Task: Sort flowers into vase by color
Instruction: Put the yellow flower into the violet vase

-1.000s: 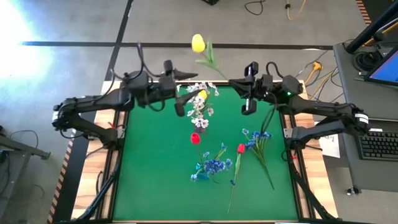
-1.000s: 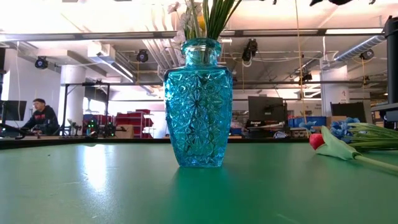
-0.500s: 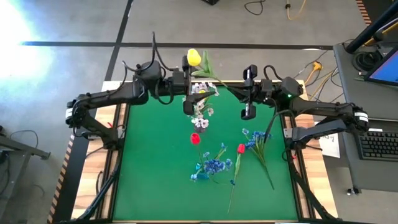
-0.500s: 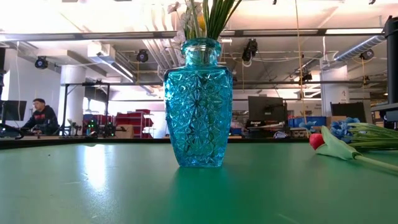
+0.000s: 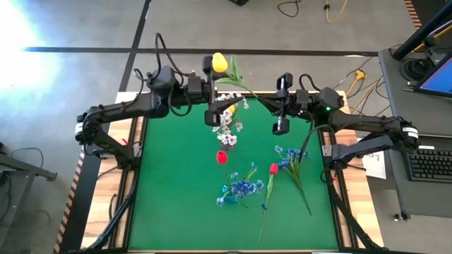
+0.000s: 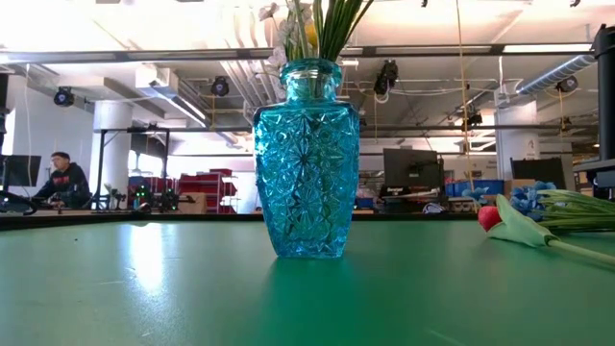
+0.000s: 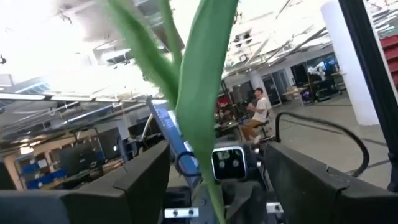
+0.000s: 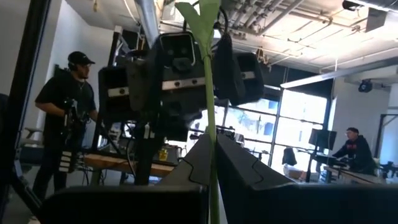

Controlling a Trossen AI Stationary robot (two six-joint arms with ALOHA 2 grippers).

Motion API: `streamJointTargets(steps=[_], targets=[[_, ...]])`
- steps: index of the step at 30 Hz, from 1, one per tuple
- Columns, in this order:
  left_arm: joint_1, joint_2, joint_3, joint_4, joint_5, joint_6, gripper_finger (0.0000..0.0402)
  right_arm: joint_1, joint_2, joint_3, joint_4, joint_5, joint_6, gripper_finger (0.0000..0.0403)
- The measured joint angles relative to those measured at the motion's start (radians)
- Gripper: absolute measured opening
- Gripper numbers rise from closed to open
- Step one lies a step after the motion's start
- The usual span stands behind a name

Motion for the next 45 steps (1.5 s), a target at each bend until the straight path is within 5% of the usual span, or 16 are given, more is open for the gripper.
streamJointTargets(steps=[11, 23, 33, 45], targets=[[0.016, 0.039, 0.001, 0.081, -0.024, -0.007, 0.0193, 0.000, 0.000, 0.000, -0.001, 0.006, 0.002, 0.0012], [0.023, 0.033, 0.001, 0.081, -0.047, -0.022, 0.0008, 0.000, 0.000, 0.000, -0.023, 0.007, 0.018, 0.0016], [0.024, 0.010, 0.000, 0.028, -0.049, -0.025, 0.0001, 0.001, 0.000, 0.000, -0.040, 0.078, 0.066, 0.0139], [0.015, -0.293, -0.001, -0.473, -0.112, -0.055, 0.0000, 0.001, -0.007, 0.000, -0.144, 0.128, 0.103, 0.0239]])
